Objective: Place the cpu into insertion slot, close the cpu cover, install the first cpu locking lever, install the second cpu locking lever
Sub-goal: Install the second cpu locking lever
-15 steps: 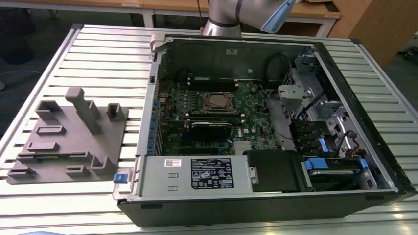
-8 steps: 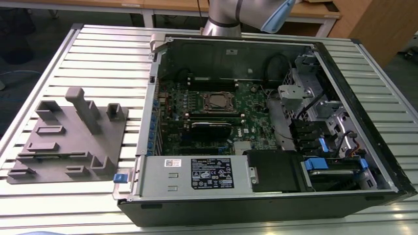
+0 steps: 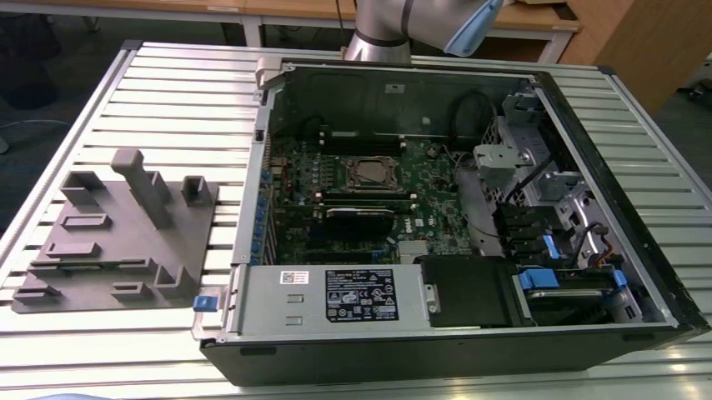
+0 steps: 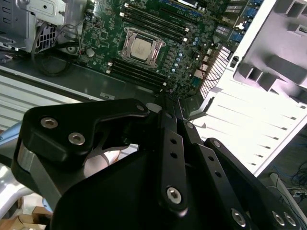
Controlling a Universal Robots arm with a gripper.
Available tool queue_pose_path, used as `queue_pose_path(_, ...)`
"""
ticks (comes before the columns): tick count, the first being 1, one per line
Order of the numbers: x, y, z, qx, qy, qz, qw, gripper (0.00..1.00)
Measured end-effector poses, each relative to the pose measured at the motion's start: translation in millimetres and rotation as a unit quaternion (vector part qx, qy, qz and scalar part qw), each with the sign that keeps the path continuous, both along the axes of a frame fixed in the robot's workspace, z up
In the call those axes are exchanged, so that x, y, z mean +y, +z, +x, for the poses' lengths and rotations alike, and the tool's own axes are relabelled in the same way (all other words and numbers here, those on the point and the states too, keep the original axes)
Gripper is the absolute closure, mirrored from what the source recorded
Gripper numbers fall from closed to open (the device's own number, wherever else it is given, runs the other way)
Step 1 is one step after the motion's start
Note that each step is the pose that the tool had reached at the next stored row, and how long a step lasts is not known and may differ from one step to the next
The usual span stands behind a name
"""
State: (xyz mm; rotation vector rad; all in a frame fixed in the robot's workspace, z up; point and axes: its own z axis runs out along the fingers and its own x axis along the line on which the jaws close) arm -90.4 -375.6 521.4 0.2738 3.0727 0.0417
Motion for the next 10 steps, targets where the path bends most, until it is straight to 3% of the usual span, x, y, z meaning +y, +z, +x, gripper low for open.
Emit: queue_pose_path(10, 0.0, -2.8, 0.0, 0.0000, 0.000, 0.0000, 1.0000, 0.89)
